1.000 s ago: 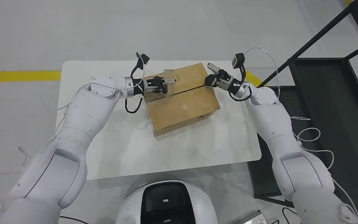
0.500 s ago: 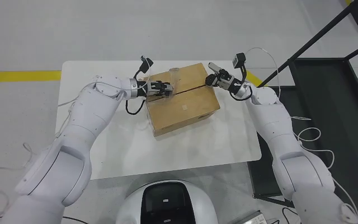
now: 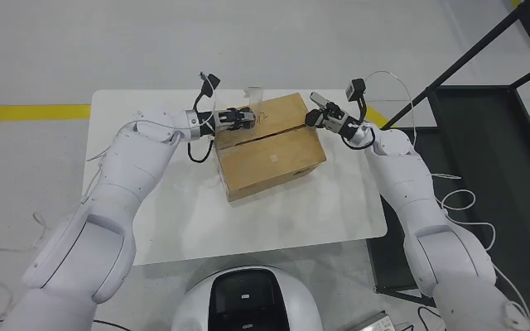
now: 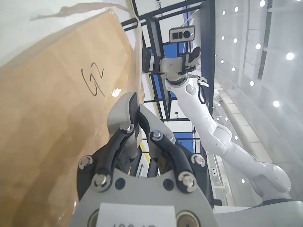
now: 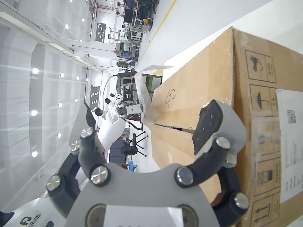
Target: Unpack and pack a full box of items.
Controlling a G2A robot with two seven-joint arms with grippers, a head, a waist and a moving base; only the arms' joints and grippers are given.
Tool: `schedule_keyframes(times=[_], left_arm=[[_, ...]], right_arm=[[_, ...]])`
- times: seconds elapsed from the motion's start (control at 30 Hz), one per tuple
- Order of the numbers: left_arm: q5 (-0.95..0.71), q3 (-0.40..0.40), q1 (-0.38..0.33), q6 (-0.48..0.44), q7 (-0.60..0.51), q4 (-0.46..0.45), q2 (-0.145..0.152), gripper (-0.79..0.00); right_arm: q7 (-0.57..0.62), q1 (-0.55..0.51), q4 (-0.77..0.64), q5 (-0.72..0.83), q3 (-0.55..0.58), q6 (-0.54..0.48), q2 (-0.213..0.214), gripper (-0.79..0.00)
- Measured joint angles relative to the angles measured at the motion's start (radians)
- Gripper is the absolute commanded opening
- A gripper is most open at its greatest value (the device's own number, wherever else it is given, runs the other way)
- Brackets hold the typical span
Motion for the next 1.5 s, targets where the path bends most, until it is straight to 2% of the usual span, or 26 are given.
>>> schedule_keyframes(times=[0.2, 0.5, 0.87, 1.23, 1.4, 1.5], left_arm=[[0.040, -0.022, 0.015, -0.082, 0.091, -0.025, 0.013, -0.785], [0.119, -0.052, 0.061, -0.142, 0.242, -0.090, 0.034, -0.785], [0.190, -0.146, 0.160, -0.206, 0.421, -0.211, 0.087, -0.785], [0.246, -0.283, 0.309, -0.239, 0.509, -0.423, 0.154, -0.785], [0.271, -0.322, 0.348, -0.227, 0.540, -0.490, 0.167, -0.785], [0.288, -0.321, 0.353, -0.196, 0.522, -0.507, 0.169, -0.785]], right_arm=[[0.003, -0.001, -0.004, -0.002, -0.005, 0.004, -0.002, 0.000], [-0.003, 0.007, 0.011, -0.008, -0.016, 0.010, -0.006, 0.000], [-0.006, 0.018, 0.028, -0.016, -0.019, 0.011, -0.007, 0.000], [-0.009, 0.024, 0.030, -0.024, -0.027, 0.018, -0.010, 0.000], [-0.012, 0.027, 0.029, -0.027, -0.031, 0.020, -0.012, 0.000], [-0.014, 0.028, 0.029, -0.029, -0.031, 0.021, -0.012, 0.000]])
